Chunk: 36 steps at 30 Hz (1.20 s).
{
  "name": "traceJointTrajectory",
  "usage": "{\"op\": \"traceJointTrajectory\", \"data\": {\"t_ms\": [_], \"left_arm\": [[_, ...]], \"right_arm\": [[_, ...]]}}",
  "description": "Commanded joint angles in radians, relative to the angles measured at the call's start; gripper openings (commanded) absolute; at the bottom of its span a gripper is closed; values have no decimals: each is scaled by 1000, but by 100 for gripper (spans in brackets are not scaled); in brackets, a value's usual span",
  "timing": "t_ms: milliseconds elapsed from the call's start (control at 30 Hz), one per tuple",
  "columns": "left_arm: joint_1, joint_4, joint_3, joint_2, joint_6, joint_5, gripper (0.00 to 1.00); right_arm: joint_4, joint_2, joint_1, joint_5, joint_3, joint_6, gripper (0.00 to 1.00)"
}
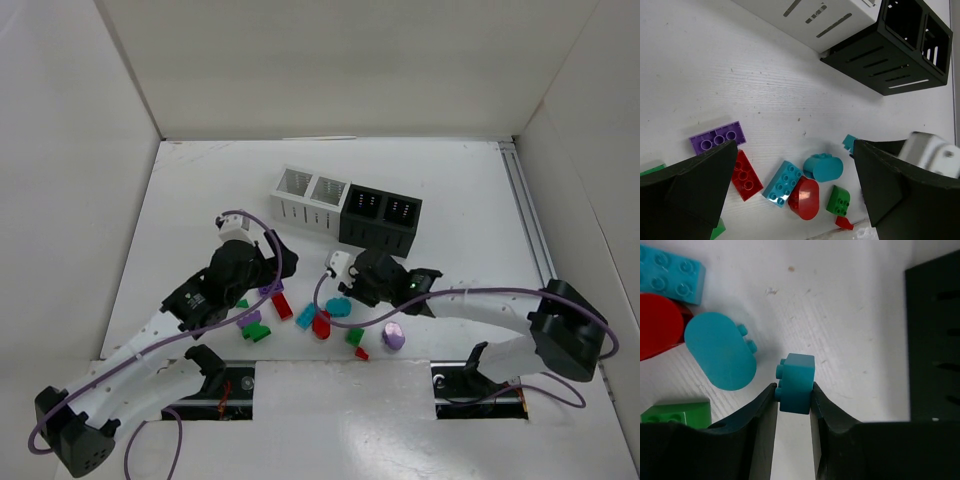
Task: Sort the legos into containers by color
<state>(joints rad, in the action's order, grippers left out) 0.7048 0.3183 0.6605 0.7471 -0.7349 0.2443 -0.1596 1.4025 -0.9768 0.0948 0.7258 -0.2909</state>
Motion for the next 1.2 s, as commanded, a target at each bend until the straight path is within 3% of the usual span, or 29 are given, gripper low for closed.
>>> {"op": "traceJointTrajectory", "data": {"t_ms": [0,233,433,567,700,900,1167], "left_arm": [[-2,-27,-9,-2,-6,-10,100],[-2,-61,-9,27,25,-66,100],[-2,-119,17,142,86,-143,100],[7,-147,56,221,164,-224,100],[19,-172,65,294,218,-273,100],[133,-231,65,388,298,-278,100],[311,-277,106,485,403,-192,100]], "right_arm": [[6,-124,-8,31,110,-85,16],[-176,-206,147,143,277,-175,16],[-152,-189,404,-27,349,-234,16],[-198,-88,498,-70,424,-257,21],[-189,-24,535,-118,454,-280,23],[-199,9,566,-162,463,-291,28],[-209,9,575,-184,445,-300,50]]}}
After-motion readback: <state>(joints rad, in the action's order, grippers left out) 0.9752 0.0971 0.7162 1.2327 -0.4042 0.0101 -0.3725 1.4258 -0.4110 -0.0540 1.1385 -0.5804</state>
